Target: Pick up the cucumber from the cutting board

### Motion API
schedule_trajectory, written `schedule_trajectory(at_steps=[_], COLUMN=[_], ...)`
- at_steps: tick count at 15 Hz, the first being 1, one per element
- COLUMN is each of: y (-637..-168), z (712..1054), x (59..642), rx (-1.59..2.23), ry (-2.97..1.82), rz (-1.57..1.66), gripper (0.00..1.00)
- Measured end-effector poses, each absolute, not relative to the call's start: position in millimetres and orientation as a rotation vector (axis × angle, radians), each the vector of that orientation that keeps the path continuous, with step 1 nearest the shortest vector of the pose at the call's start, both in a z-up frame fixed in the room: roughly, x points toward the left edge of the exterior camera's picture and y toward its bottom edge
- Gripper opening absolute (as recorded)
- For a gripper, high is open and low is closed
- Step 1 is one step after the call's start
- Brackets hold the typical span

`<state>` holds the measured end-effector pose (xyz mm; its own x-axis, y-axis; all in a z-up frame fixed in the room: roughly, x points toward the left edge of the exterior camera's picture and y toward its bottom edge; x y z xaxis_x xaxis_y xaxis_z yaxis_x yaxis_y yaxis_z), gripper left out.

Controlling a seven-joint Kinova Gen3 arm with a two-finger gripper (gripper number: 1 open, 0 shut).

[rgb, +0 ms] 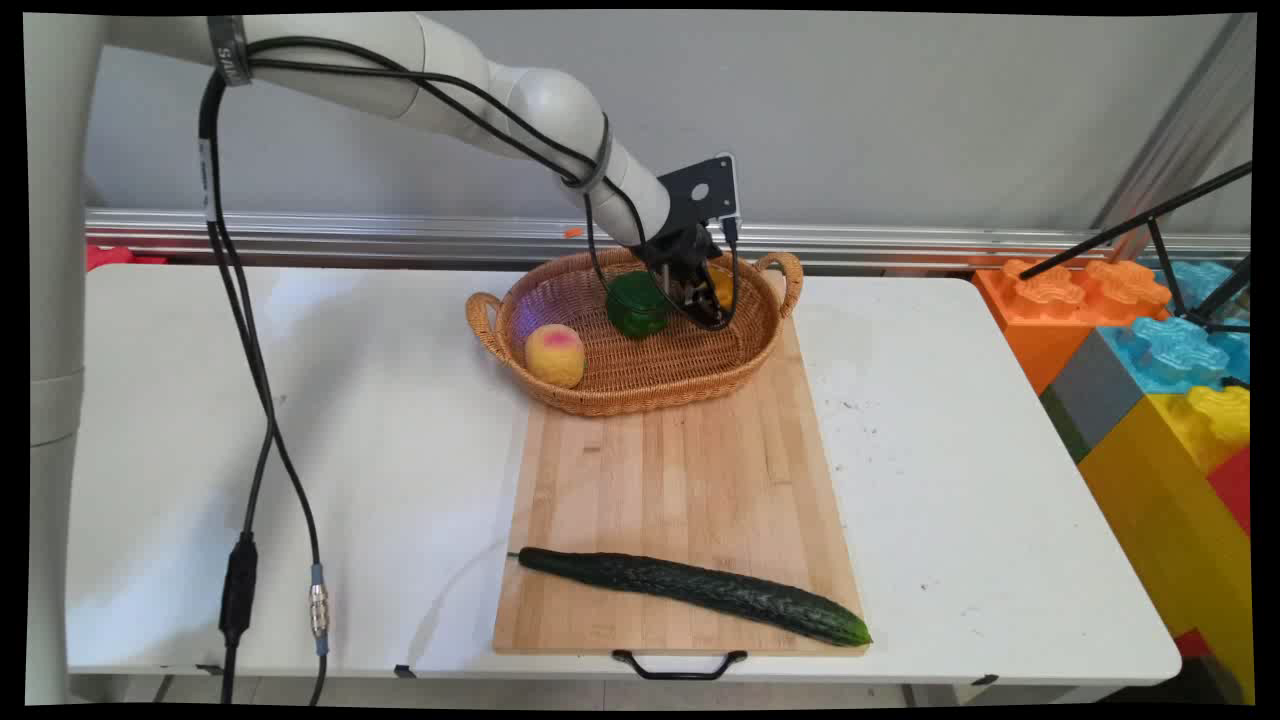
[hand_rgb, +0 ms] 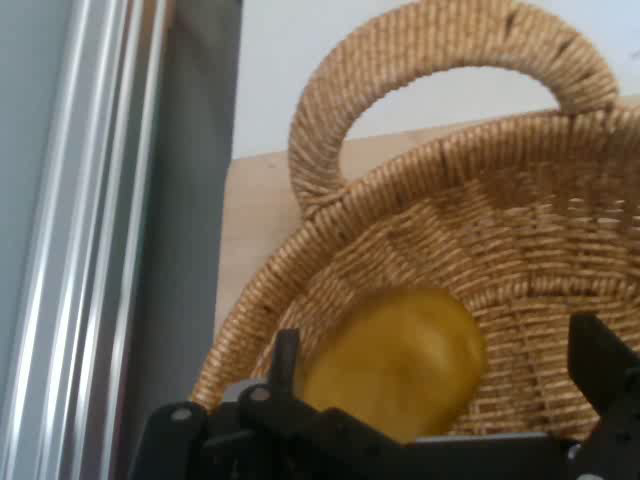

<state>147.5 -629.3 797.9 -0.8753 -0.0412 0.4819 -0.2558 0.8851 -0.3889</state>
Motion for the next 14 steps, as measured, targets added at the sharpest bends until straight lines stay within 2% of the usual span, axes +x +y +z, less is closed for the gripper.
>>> schedule_trajectory(at_steps=[7, 12, 14], y=[-599.6, -548.0, -514.2], z=[829.8, 865.6, 879.4], x=[142.1, 143.3, 144.2], rx=[0.254, 0.258, 0.252], ry=[-2.579, -2.593, -2.603], rz=[0.532, 0.414, 0.327], gripper=[1.0, 1.0, 1.0])
